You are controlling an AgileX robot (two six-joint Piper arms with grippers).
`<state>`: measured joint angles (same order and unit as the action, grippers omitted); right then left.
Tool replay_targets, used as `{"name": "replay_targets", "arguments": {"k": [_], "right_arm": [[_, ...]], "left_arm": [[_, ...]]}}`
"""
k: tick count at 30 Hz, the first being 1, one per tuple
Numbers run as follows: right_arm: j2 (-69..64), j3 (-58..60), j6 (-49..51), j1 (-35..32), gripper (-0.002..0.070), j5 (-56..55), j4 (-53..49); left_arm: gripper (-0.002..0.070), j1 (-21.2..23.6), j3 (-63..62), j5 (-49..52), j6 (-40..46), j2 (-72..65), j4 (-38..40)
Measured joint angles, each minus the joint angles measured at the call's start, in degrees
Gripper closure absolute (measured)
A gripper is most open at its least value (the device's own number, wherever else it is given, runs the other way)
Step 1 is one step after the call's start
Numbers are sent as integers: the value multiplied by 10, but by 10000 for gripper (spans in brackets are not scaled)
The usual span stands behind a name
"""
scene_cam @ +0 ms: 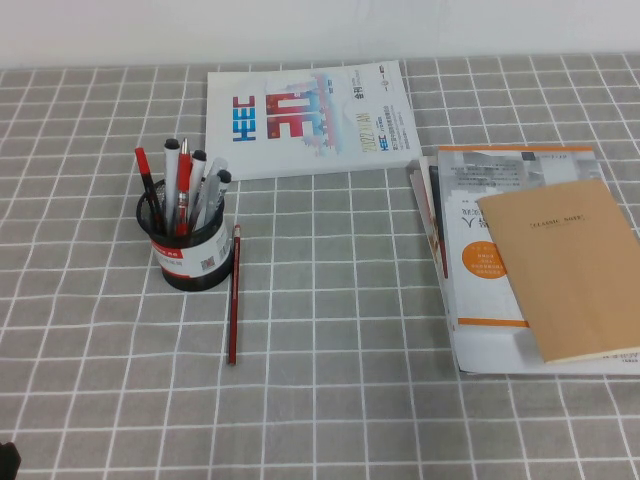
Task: Put the pen into the pen holder
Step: Pick up the pen on the table
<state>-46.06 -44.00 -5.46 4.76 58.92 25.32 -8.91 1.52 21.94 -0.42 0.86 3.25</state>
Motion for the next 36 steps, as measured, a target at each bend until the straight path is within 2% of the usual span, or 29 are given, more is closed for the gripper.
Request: {"name": "replay_targets", "arguments": {"k": [4,10,16,23,24,26,29,32,34,36], "right_arm": [[-148,-95,29,33,689,67,-26],[-332,-244,165,204,689,106,-162],[-524,-434,198,297,689,113,-189],[-698,-635,251,372,675,113,-201],[-719,-660,254,378,660,113,-201],[-755,-704,263,392,581,113,-199],[-793,-747,294,411,367,113,-211],[-817,-775,318,432,211,114,-260],[-827,-790,332,447,191,114,-293],[-836,-801,337,461,211,115,-315]], "left_arm": [[680,0,0,0,0,0,0],[680,0,0,0,0,0,0],[680,0,0,0,0,0,0],[680,0,0,0,0,0,0],[680,0,0,0,0,0,0],[680,0,0,0,0,0,0],[680,0,0,0,0,0,0],[680,0,0,0,0,0,0],[680,0,0,0,0,0,0],[680,0,0,0,0,0,0]]}}
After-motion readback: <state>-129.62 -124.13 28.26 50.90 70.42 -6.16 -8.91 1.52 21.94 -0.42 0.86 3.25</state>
